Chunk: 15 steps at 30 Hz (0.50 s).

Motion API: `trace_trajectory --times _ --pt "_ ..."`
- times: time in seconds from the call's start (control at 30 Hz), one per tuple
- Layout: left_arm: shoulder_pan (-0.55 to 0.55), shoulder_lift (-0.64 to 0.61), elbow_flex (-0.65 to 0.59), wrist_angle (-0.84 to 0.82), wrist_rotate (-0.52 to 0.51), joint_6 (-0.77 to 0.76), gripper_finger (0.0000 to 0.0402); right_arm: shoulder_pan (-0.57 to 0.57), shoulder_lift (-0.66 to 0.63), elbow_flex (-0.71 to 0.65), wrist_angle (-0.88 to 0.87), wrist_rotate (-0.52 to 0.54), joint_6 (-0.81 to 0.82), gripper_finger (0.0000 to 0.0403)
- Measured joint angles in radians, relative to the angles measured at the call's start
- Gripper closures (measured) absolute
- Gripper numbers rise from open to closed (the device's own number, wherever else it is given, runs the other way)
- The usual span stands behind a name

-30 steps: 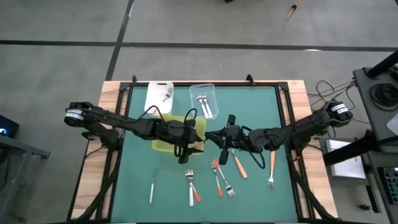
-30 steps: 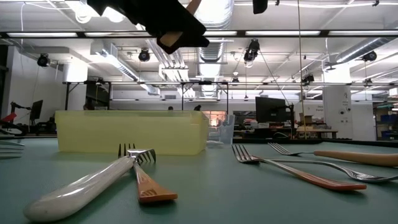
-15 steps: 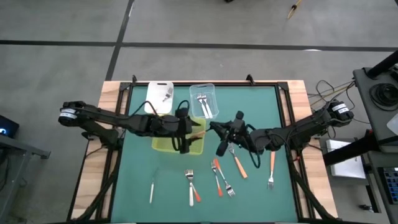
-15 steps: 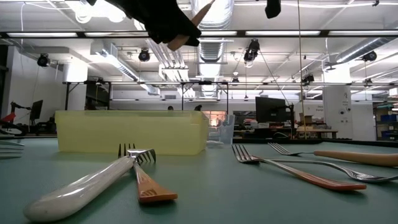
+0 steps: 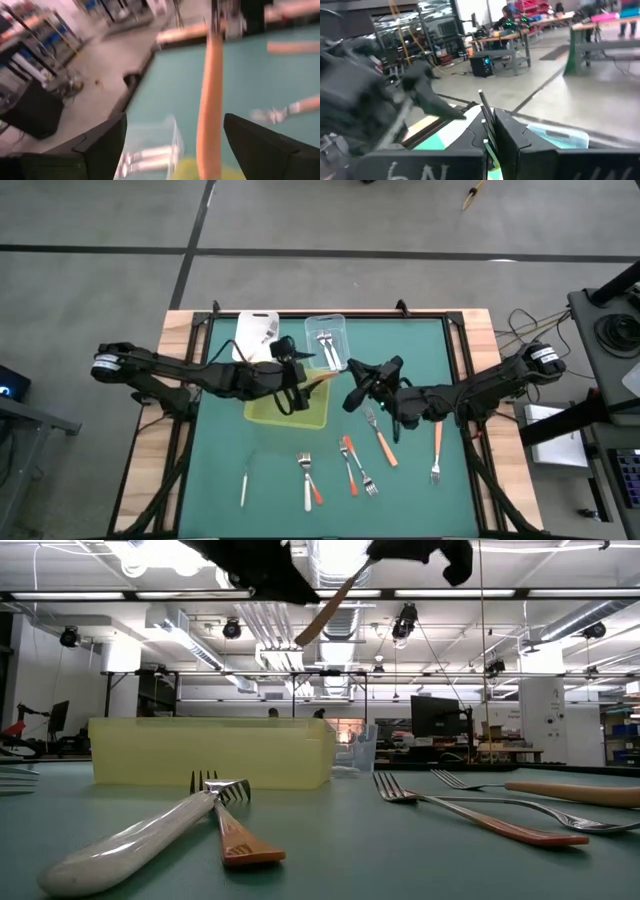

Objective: Sort silverware by color (type)
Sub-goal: Put the yellow fork into the yellow bin

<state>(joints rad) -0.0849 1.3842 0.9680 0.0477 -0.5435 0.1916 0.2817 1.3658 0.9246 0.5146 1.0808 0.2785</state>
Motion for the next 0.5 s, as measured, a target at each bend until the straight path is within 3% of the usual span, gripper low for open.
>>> trace_trajectory --times 0.13,0.5 --pt "-0.012 0.003 0.0 0.116 0.041 0.029 0.0096 -0.018 0.047 -0.005 -0.003 0.003 0.055 0.0394" --pt "-0.028 0.08 -0.002 0.175 0.062 0.009 0.0115 -0.027 0.063 -0.005 0.069 -0.009 0.065 0.0394"
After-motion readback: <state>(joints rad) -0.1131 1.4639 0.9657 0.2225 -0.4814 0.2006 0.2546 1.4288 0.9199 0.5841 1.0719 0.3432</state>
